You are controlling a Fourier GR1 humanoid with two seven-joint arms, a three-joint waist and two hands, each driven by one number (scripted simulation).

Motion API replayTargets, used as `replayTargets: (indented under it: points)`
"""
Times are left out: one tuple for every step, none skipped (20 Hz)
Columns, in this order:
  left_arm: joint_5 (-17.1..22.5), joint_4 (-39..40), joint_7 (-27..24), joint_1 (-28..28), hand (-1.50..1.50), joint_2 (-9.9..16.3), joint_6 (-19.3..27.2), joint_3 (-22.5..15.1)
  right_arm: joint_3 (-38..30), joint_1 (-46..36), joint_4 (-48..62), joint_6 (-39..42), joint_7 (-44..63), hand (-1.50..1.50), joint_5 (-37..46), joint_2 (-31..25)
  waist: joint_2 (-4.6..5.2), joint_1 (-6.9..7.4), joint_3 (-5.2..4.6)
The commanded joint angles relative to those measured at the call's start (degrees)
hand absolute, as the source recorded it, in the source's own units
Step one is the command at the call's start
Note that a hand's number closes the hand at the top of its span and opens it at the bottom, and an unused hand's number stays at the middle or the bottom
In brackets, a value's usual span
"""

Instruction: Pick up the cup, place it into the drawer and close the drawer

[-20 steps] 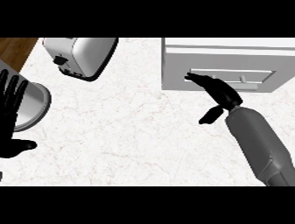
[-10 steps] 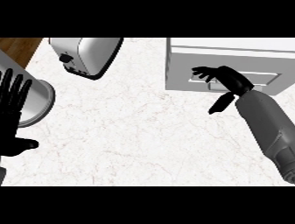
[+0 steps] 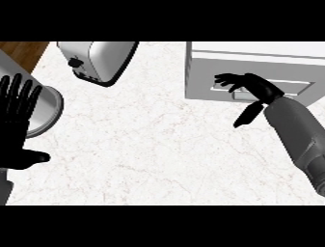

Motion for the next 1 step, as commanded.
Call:
replayTargets:
  points:
    - [-0.43, 2.13, 0.76, -2.24, -1.50, 1.12, 0.64, 1.50, -0.77, -4.25, 2.93, -3.62, 6.31, -1.50, 1.16, -3.29, 1.85, 0.46, 0.30]
